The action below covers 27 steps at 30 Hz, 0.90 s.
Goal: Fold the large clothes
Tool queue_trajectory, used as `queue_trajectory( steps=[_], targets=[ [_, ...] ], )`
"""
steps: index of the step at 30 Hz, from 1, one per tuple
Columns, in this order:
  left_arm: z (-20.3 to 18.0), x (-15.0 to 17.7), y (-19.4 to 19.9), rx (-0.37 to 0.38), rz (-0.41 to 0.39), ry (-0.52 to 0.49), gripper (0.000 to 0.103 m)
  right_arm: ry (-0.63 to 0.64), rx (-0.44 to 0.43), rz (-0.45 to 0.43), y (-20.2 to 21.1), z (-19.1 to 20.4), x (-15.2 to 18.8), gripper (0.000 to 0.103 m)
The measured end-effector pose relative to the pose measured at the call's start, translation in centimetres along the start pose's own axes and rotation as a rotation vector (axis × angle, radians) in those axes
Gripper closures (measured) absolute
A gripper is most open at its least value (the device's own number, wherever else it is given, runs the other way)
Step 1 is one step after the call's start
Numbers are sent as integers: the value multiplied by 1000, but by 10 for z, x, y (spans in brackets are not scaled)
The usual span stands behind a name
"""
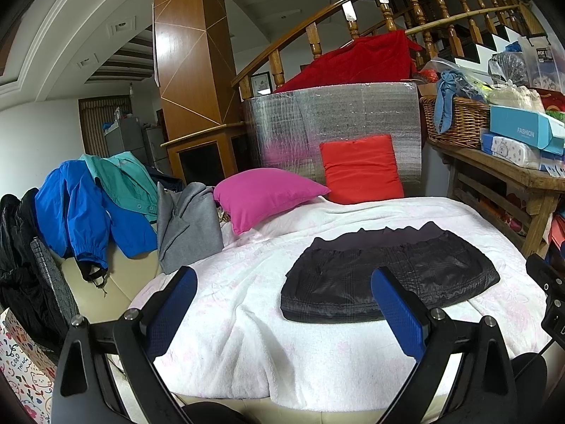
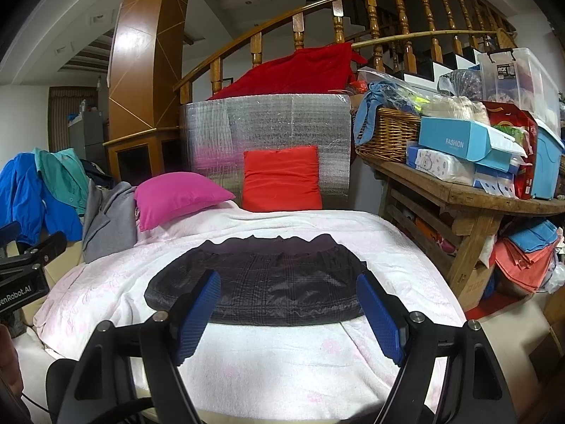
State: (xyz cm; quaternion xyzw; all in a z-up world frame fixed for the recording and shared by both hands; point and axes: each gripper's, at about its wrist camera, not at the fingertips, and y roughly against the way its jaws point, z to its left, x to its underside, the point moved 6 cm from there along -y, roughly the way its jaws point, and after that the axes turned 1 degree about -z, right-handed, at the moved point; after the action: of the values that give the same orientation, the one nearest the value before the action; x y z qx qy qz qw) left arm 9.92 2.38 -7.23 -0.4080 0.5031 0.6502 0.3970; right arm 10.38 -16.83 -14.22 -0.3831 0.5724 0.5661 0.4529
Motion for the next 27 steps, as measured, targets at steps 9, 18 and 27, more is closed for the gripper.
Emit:
queue_trajectory(
  steps=[9, 18, 27],
  targets=[
    [0, 0, 0, -1, 0, 3, 4, -3, -2, 3, -2, 1, 0, 21],
    [2, 0, -9, 2, 14, 6, 4, 1, -7, 8, -10, 7, -6, 21],
    [1, -4, -38, 76, 26, 22, 4, -2, -21, 43, -40, 13, -10, 21]
  ],
)
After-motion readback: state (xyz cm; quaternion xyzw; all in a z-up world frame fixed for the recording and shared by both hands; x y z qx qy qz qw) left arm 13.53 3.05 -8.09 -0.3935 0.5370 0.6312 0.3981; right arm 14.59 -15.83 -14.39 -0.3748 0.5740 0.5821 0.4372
